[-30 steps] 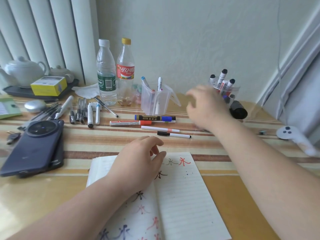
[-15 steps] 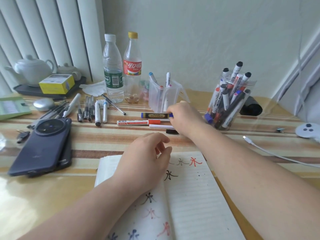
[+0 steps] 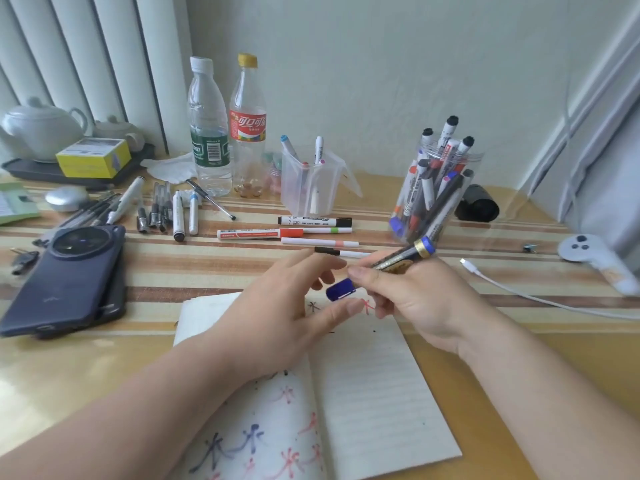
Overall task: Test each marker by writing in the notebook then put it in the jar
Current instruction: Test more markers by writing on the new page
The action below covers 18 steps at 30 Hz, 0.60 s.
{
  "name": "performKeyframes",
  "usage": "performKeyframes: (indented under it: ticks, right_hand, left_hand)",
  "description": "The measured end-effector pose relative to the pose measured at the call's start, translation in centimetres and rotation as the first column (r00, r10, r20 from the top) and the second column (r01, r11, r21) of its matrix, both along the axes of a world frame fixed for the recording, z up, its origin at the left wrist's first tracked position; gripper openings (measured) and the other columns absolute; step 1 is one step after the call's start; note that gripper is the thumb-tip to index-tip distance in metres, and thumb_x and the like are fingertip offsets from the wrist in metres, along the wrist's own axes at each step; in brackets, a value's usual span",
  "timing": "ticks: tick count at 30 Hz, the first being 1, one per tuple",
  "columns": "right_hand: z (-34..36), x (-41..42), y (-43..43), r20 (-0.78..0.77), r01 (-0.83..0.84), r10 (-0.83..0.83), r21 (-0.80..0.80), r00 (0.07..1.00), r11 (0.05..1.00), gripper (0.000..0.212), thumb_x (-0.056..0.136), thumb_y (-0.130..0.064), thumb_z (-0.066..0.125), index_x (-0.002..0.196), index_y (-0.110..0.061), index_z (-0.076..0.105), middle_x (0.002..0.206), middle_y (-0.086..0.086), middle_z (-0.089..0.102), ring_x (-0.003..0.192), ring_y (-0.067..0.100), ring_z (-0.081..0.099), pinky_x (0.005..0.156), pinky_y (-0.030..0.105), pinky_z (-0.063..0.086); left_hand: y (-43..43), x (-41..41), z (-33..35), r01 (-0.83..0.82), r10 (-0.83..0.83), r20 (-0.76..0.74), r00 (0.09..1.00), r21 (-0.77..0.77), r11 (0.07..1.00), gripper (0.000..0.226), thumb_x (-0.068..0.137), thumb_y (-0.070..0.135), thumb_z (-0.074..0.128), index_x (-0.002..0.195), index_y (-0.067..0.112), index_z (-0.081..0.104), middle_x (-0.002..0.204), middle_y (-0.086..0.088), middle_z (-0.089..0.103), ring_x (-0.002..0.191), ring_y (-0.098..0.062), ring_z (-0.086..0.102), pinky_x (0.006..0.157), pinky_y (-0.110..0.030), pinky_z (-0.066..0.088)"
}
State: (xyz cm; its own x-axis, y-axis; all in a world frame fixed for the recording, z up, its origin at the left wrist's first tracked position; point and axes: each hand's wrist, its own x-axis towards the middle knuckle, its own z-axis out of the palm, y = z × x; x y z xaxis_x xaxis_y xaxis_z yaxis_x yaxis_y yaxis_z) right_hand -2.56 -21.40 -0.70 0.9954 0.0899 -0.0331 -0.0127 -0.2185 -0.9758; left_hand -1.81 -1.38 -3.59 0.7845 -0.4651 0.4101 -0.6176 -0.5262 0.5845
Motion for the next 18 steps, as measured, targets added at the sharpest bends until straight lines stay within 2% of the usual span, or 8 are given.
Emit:
performKeyframes:
  ticks: [2, 5, 8, 12, 15, 18]
  right_hand:
    - [-1.0, -0.6, 0.2, 0.031, -0.008, 0.005, 0.086, 1.0, 0.996, 0.005, 0.09, -0.015, 0.074, 0.086, -0.016, 0.077, 0.061, 0.005, 0.054, 0.057, 0.019, 0.046, 0.052, 0.029, 0.041]
    - [-1.7, -1.0, 1.0, 0.04, -0.098, 0.091, 0.242, 0.995, 0.965, 0.01, 0.086, -0.021, 0.07, 0.078, -0.015, 0.072, 0.069, 0.011, 0.059, 0.062, 0.023, 0.053, 0.052, 0.029, 0.041]
    - [-2.2, -1.1, 1.3, 0.133, -0.1, 0.07, 0.237, 0.989, 0.966, 0.015, 0.084, -0.02, 0.069, 0.087, -0.007, 0.065, 0.071, 0.014, 0.062, 0.062, 0.026, 0.057, 0.048, 0.031, 0.042]
    - [-2.8, -0.7, 1.3, 0.21, -0.041, -0.005, 0.212, 0.978, 0.976, 0.022, 0.085, -0.022, 0.07, 0.086, -0.001, 0.063, 0.061, 0.018, 0.048, 0.054, 0.027, 0.042, 0.044, 0.028, 0.033]
    - [-2.8, -0.7, 1.5, 0.247, -0.085, 0.016, 0.272, 0.969, 0.958, 0.017, 0.088, -0.018, 0.068, 0.083, -0.002, 0.063, 0.056, 0.017, 0.036, 0.048, 0.026, 0.029, 0.043, 0.029, 0.024]
    - [-2.6, -1.0, 1.7, 0.255, -0.11, 0.022, 0.339, 0.967, 0.934, 0.011, 0.089, -0.015, 0.067, 0.084, -0.005, 0.065, 0.056, 0.02, 0.033, 0.047, 0.022, 0.03, 0.042, 0.029, 0.023]
  left_hand:
    - [-0.3, -0.1, 0.1, 0.056, -0.058, 0.033, 0.998, 0.046, 0.997, 0.044, 0.089, 0.066, 0.049, 0.124, 0.038, 0.053, 0.102, 0.021, 0.058, 0.098, -0.003, 0.056, 0.08, -0.017, 0.045]
    - [-0.6, -0.2, 0.3, 0.027, -0.029, 0.048, 0.998, 0.048, 0.998, 0.035, 0.092, 0.056, 0.051, 0.114, 0.029, 0.054, 0.091, 0.016, 0.061, 0.083, -0.005, 0.055, 0.071, -0.022, 0.045]
    - [-0.4, -0.2, 0.3, 0.023, -0.025, 0.038, 0.999, 0.05, 0.998, 0.026, 0.097, 0.044, 0.047, 0.107, 0.022, 0.056, 0.09, 0.013, 0.062, 0.081, -0.006, 0.055, 0.07, -0.021, 0.043]
    - [-0.7, -0.5, 0.3, 0.071, -0.072, 0.012, 0.997, 0.085, 0.994, 0.018, 0.105, 0.027, 0.043, 0.111, 0.018, 0.056, 0.098, 0.012, 0.061, 0.086, -0.003, 0.054, 0.075, -0.016, 0.04]
    - [-0.6, -0.5, 0.5, 0.105, -0.1, -0.091, 0.991, 0.049, 0.993, 0.02, 0.106, 0.03, 0.04, 0.111, 0.018, 0.055, 0.085, 0.014, 0.06, 0.075, -0.007, 0.055, 0.064, -0.018, 0.039]
    - [-0.5, -0.5, 0.5, 0.102, -0.101, -0.132, 0.986, 0.002, 0.995, 0.022, 0.103, 0.037, 0.042, 0.112, 0.024, 0.057, 0.077, 0.016, 0.059, 0.07, -0.006, 0.056, 0.061, -0.017, 0.039]
